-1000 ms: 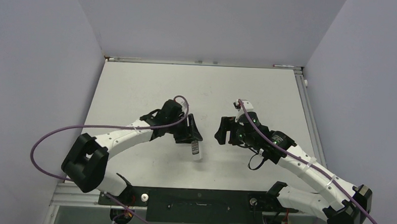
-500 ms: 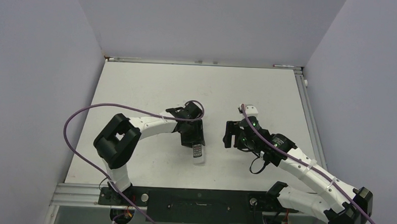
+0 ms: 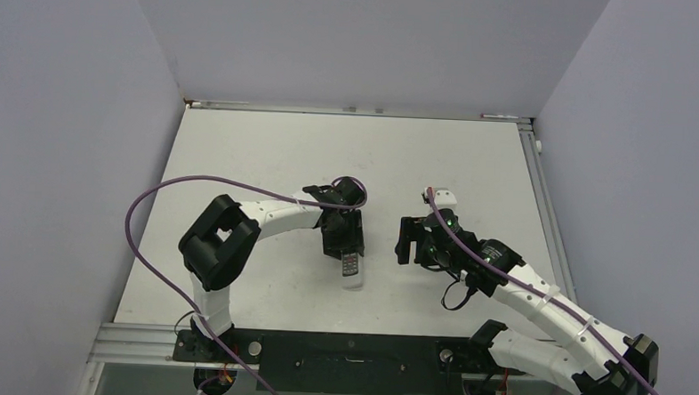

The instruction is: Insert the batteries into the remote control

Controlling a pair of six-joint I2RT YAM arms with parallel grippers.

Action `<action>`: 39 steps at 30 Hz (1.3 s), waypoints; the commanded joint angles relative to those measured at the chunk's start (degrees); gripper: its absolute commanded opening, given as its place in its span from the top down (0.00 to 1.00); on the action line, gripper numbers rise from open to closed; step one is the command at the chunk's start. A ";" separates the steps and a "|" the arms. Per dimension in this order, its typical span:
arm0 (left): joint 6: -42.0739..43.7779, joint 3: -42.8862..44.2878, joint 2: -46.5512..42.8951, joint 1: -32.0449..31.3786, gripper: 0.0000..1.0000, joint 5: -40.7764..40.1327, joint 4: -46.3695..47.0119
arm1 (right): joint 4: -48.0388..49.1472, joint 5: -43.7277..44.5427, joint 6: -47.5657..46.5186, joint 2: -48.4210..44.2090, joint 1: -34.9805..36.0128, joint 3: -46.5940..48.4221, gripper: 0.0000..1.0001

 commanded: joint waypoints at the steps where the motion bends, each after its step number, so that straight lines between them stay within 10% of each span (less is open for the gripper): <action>1: 0.30 1.68 0.48 -0.25 0.51 -1.56 -1.92 | 0.60 2.27 -0.26 0.70 -0.52 0.77 0.26; 9: 2.11 1.30 -4.66 -0.21 0.02 -1.80 -2.58 | 0.46 3.44 -1.95 1.83 -0.66 3.65 0.25; 39: 22.21 -6.28 -54.37 11.69 0.04 -7.83 0.36 | 5.50 15.99 -14.75 -15.20 -0.74 6.32 0.26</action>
